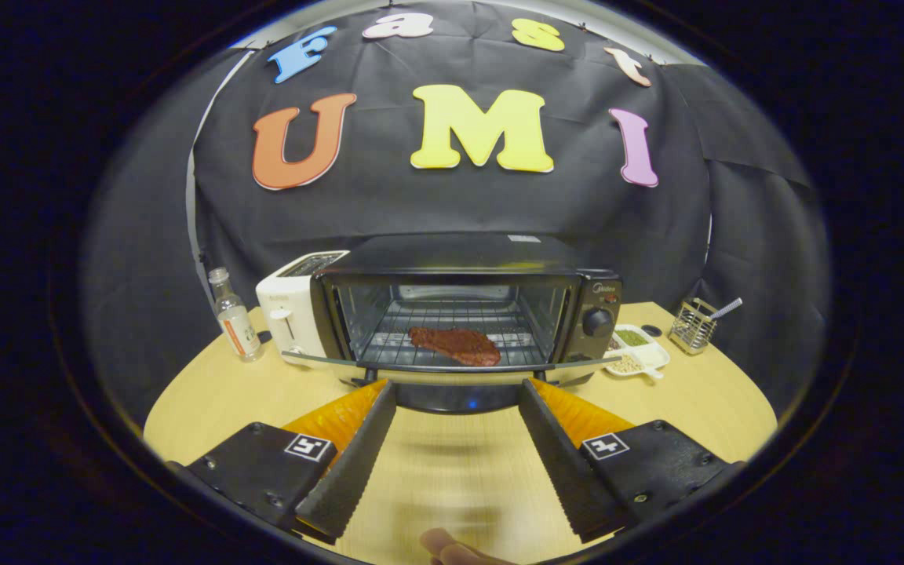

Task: Open the toaster oven, put the food inside, and close the toaster oven door.

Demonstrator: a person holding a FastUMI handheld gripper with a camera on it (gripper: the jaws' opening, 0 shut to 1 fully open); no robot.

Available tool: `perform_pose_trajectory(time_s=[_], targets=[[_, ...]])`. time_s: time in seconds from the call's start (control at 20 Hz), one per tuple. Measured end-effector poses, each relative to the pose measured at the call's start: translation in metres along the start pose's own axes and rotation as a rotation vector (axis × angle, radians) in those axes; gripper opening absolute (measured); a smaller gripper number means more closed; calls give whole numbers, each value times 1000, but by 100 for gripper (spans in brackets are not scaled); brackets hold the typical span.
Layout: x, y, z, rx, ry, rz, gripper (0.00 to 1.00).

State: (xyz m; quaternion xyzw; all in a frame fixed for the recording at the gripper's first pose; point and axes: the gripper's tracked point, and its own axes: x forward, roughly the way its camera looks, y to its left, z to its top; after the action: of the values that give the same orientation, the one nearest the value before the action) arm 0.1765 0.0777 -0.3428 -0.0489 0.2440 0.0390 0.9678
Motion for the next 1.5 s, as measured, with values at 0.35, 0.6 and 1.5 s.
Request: perform_pose_trajectory(time_s=[0.35, 0.6, 1.5], targets=[[34, -9, 29, -33, 17, -36, 100], [44, -11, 36, -16, 28, -24, 100], [-246, -42, 116, -42, -366, 56, 100]])
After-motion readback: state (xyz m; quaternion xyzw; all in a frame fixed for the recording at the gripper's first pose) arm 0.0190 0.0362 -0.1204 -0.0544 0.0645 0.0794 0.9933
